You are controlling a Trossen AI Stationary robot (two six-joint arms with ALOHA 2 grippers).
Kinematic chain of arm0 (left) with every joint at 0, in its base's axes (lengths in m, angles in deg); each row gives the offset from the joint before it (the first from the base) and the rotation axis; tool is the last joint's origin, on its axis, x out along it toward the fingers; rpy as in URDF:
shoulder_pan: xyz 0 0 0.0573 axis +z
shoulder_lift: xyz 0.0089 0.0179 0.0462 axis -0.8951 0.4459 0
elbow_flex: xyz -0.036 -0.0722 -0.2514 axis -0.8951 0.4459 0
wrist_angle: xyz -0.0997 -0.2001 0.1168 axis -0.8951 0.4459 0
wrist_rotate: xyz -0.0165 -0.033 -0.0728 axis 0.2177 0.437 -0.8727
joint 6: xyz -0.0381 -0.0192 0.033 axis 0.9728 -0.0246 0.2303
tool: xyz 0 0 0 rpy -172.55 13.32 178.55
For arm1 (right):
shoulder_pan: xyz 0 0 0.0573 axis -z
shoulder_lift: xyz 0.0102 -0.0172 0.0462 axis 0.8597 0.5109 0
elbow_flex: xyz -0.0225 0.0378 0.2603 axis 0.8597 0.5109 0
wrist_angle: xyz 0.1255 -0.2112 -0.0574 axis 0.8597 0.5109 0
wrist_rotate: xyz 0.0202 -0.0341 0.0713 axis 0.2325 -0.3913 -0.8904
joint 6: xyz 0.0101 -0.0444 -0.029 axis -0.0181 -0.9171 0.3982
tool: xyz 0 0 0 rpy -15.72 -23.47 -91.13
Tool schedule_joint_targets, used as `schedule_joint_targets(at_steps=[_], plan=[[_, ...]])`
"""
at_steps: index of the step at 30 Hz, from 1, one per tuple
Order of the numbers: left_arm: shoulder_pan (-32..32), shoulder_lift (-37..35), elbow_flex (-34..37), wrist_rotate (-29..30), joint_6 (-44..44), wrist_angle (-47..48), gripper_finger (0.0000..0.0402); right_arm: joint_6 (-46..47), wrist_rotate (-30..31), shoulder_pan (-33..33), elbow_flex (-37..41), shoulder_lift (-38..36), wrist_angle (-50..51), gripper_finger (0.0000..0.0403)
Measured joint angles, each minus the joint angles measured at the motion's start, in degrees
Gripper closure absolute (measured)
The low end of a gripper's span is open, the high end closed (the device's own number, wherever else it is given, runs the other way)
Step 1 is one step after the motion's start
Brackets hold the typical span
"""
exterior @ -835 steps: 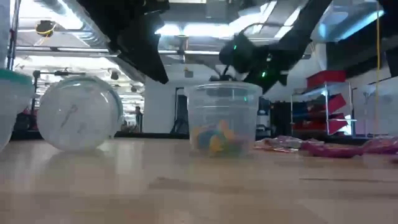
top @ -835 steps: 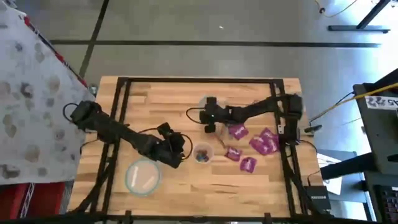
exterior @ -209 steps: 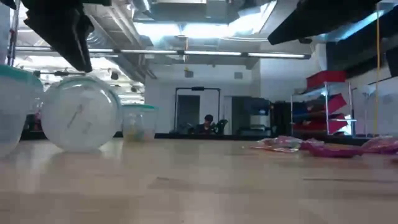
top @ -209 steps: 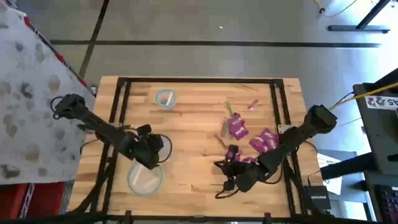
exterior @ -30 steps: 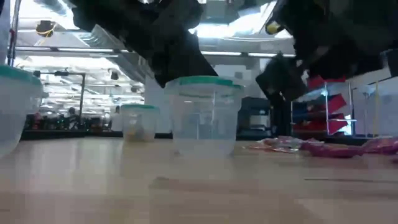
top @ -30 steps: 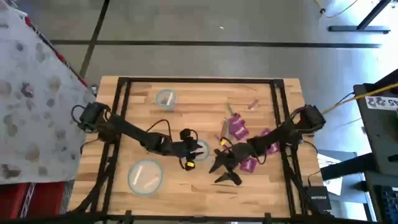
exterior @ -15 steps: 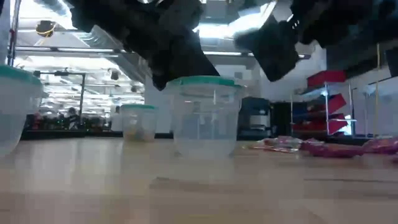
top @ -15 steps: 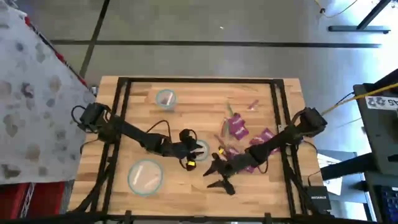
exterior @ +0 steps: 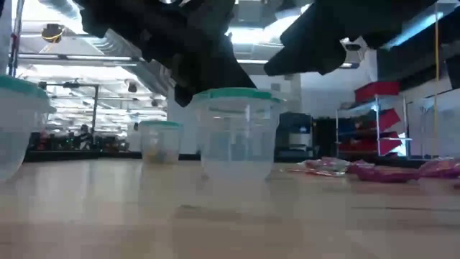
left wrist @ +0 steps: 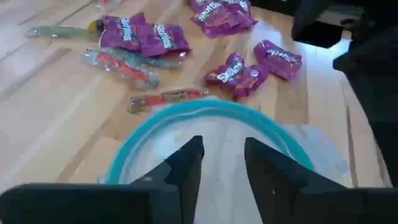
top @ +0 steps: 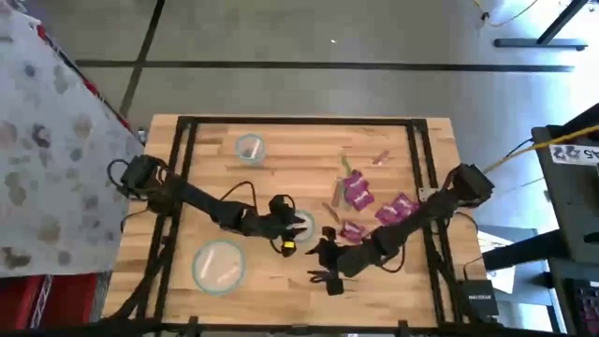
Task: Sort candy
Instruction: Open the bottom small transparent bin
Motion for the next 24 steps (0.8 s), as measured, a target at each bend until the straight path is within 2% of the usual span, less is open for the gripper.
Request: schedule_joint_targets(at_steps=[7,12,17,24], plan=[[-0.1,0.0,0.0,0.0,1.1,0.0,0.0294,2.4,4.9,2.4,0.0,0.0,1.8,0.0169],[-0.6,0.0,0.0,0.1,1.4,-0.1,0.0294,5.0,9.5,2.5,-0.3,-0.2,7.9,0.0169],[-1.4,-0.2,0.0,0.0,2.4,0.0,0.0294,8.2,15.3,2.6,-0.1,-1.9,17.4,0.0169],[-1.6,-1.3,0.2,-0.4,2.6,0.7,0.0294,15.3,22.5,2.7,0.1,-7.9,36.0,0.0169]])
